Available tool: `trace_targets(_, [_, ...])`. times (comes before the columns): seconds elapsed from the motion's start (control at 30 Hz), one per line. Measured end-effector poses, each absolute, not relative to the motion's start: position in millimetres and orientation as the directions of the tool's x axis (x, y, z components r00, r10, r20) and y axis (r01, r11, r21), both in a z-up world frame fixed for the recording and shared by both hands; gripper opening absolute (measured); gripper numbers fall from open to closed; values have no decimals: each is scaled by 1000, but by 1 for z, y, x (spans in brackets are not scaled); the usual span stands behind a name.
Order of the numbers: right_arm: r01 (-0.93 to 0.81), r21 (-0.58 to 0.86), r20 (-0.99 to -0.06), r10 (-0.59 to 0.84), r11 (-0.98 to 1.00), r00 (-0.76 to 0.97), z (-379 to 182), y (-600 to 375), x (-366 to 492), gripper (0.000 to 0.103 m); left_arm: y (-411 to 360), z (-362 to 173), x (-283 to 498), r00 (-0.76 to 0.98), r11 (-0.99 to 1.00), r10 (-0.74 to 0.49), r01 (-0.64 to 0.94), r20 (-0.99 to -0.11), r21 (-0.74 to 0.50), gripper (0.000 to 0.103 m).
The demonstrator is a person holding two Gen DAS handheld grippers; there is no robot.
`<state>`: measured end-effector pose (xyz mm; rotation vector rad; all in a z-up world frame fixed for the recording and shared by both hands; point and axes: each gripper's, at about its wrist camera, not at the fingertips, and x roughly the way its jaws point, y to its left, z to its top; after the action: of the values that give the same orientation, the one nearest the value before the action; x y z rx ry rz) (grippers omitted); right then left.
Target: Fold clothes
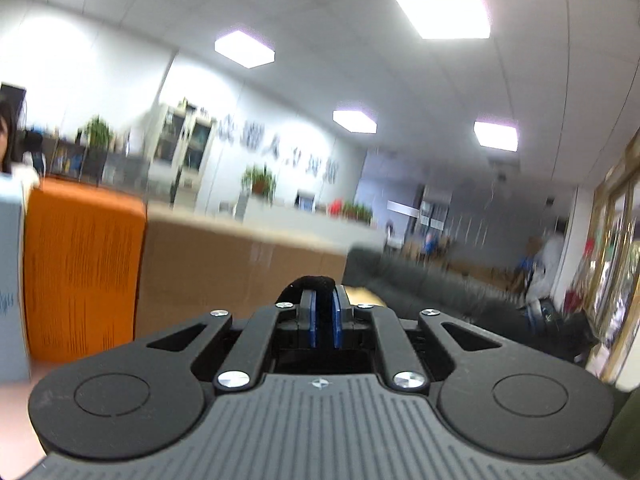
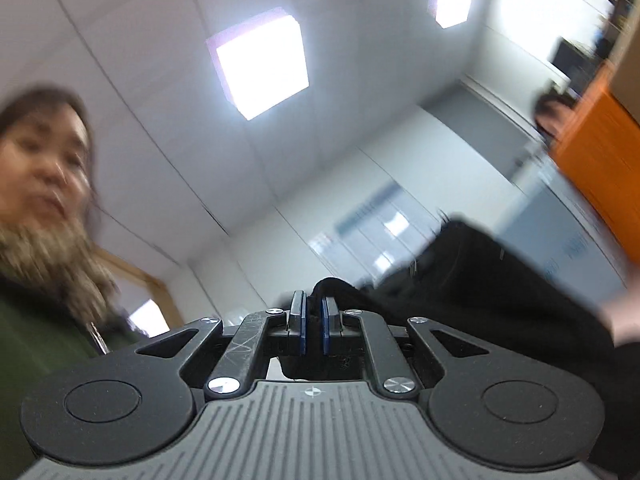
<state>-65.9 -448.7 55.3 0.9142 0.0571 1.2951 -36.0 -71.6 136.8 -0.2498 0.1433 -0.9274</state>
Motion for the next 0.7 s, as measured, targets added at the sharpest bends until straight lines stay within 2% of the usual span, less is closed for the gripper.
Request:
trace_targets(0.13, [-784,620,516,743,20,426,78,-473,-28,7,-61,153,-24,635,602,-772,744,29,-290,7])
trace_targets(0.3, [-719,678,482,644,155,594,85,-517,15,7,-57,165,-4,687,650,-727,694,17,-310,8])
trace_targets(0.4, [-652,727,440,583,216,683,70,-539,47,7,-57,163,6,742,718,-670,636,-31,-281,9])
trace_targets(0.47, [-606,760,409,552,234,727,56,-551,63,7,-58,150,15,757,739,-650,606,-74,-294,16])
trace_targets(0.53, [-545,795,358,520,265,776,45,-557,77,7,-57,137,24,765,755,-633,576,-117,-313,34])
trace_targets(0.6, [-486,822,300,500,295,812,31,-560,84,8,-59,121,32,780,782,-603,539,-164,-312,45])
trace_targets(0.7, [-425,844,221,508,328,832,12,-560,96,8,-59,101,44,786,802,-579,503,-216,-323,47])
